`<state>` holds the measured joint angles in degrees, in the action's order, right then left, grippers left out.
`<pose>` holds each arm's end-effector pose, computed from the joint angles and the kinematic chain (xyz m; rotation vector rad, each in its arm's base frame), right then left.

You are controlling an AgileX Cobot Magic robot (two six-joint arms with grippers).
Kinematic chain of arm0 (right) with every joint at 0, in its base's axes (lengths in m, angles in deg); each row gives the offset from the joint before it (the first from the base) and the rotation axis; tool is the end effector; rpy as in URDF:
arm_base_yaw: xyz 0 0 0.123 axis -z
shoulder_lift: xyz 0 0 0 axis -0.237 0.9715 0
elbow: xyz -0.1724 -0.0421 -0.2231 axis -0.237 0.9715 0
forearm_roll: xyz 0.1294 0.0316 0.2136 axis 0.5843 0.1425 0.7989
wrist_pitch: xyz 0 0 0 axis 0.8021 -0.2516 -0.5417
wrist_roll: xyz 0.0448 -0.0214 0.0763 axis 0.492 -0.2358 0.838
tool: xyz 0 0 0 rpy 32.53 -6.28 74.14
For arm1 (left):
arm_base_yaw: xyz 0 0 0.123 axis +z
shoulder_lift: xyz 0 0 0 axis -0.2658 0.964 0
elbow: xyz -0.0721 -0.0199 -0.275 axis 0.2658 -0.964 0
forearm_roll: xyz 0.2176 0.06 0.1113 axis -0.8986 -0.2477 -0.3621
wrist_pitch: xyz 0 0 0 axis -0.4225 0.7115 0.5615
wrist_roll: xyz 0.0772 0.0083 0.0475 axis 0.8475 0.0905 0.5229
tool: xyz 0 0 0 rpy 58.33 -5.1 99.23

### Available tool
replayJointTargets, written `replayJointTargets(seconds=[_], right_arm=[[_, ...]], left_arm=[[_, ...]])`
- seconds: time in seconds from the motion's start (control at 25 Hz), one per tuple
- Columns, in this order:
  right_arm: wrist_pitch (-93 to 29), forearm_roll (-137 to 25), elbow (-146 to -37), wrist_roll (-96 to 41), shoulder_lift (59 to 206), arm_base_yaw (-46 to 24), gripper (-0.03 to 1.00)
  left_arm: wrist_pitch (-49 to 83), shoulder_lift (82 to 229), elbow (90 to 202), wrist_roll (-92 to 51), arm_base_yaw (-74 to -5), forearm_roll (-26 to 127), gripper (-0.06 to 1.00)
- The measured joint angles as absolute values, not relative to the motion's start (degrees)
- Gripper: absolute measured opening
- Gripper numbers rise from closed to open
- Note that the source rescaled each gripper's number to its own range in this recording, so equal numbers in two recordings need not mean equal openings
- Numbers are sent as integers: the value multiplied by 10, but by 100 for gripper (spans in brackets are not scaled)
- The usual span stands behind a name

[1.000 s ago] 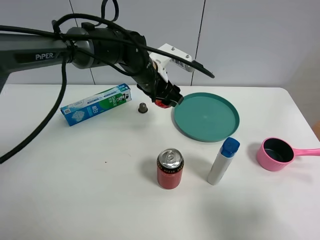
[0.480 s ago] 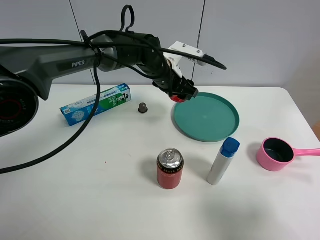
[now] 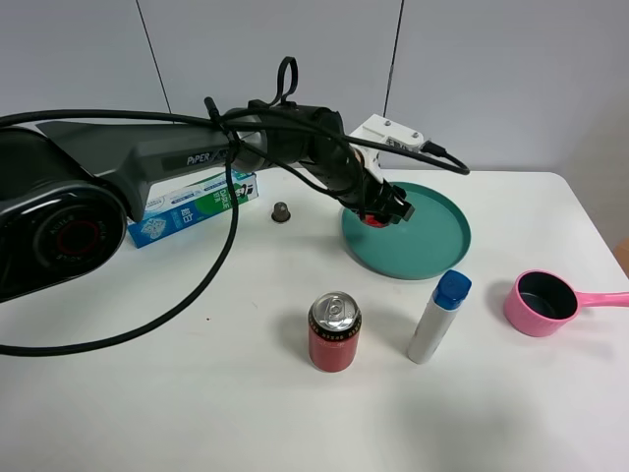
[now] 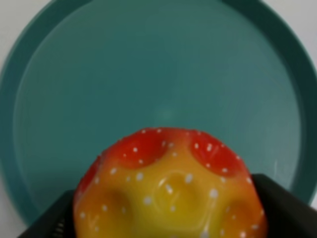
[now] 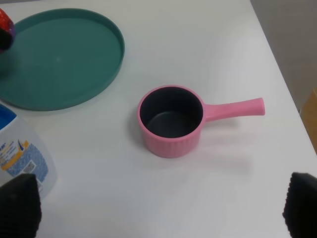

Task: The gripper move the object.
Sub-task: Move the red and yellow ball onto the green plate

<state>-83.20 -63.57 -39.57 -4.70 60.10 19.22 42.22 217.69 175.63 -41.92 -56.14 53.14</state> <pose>-0.0019 0.0011 0.2760 0.0987 2.0599 -0.0453 0.3927 -0.3543 0.1583 0.8931 2.3076 -0.4889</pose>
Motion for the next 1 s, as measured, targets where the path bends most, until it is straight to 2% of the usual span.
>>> replayJointTargets(seconds=[1.0], right_arm=[[-832,-636,-396,-47,601,192,100]], left_arm=[[379,2239,1756,-410,-571,552,1]])
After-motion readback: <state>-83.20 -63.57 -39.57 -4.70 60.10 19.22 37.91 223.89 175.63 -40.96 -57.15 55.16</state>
